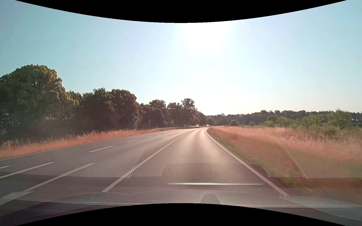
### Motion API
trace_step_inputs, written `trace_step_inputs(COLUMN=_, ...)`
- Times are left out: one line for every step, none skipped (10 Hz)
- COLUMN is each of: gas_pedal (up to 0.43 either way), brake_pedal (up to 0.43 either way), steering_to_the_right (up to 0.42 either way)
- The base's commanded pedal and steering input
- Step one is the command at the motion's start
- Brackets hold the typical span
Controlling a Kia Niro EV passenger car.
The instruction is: Follow the waypoints while adhering to traffic rules and regulations
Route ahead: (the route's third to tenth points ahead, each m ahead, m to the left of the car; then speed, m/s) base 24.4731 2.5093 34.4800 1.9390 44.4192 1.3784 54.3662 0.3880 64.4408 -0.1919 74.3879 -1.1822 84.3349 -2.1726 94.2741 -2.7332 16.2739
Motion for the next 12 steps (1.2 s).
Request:
trace_step_inputs(gas_pedal=0.220, brake_pedal=0.000, steering_to_the_right=0.005)
trace_step_inputs(gas_pedal=0.220, brake_pedal=0.000, steering_to_the_right=0.004)
trace_step_inputs(gas_pedal=0.220, brake_pedal=0.000, steering_to_the_right=0.001)
trace_step_inputs(gas_pedal=0.220, brake_pedal=0.000, steering_to_the_right=0.000)
trace_step_inputs(gas_pedal=0.220, brake_pedal=0.000, steering_to_the_right=-0.001)
trace_step_inputs(gas_pedal=0.220, brake_pedal=0.000, steering_to_the_right=-0.001)
trace_step_inputs(gas_pedal=0.220, brake_pedal=0.000, steering_to_the_right=-0.001)
trace_step_inputs(gas_pedal=0.220, brake_pedal=0.000, steering_to_the_right=-0.001)
trace_step_inputs(gas_pedal=0.220, brake_pedal=0.000, steering_to_the_right=-0.001)
trace_step_inputs(gas_pedal=0.220, brake_pedal=0.000, steering_to_the_right=0.000)
trace_step_inputs(gas_pedal=0.220, brake_pedal=0.000, steering_to_the_right=0.000)
trace_step_inputs(gas_pedal=0.220, brake_pedal=0.000, steering_to_the_right=0.000)
